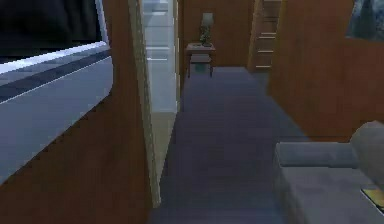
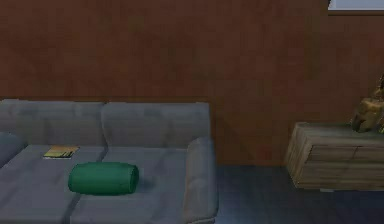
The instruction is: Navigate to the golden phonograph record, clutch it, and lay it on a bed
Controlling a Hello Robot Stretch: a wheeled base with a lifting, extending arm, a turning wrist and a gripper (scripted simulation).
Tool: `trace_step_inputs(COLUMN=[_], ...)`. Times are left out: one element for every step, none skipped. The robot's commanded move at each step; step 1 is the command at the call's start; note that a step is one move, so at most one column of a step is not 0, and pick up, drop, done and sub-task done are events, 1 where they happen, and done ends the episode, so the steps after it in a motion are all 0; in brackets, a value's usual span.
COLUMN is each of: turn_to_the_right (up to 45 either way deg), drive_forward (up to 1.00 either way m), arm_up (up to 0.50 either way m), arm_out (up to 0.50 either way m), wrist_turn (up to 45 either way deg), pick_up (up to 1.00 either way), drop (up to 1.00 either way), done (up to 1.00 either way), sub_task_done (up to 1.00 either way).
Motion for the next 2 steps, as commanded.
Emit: trace_step_inputs(turn_to_the_right=[0.0, 0.0], drive_forward=[1.0, 0.45], arm_up=[0.0, 0.0], arm_out=[0.0, 0.0], wrist_turn=[0.0, 0.0], pick_up=[0.0, 0.0], drop=[0.0, 0.0], done=[0.0, 0.0], sub_task_done=[0.0, 0.0])
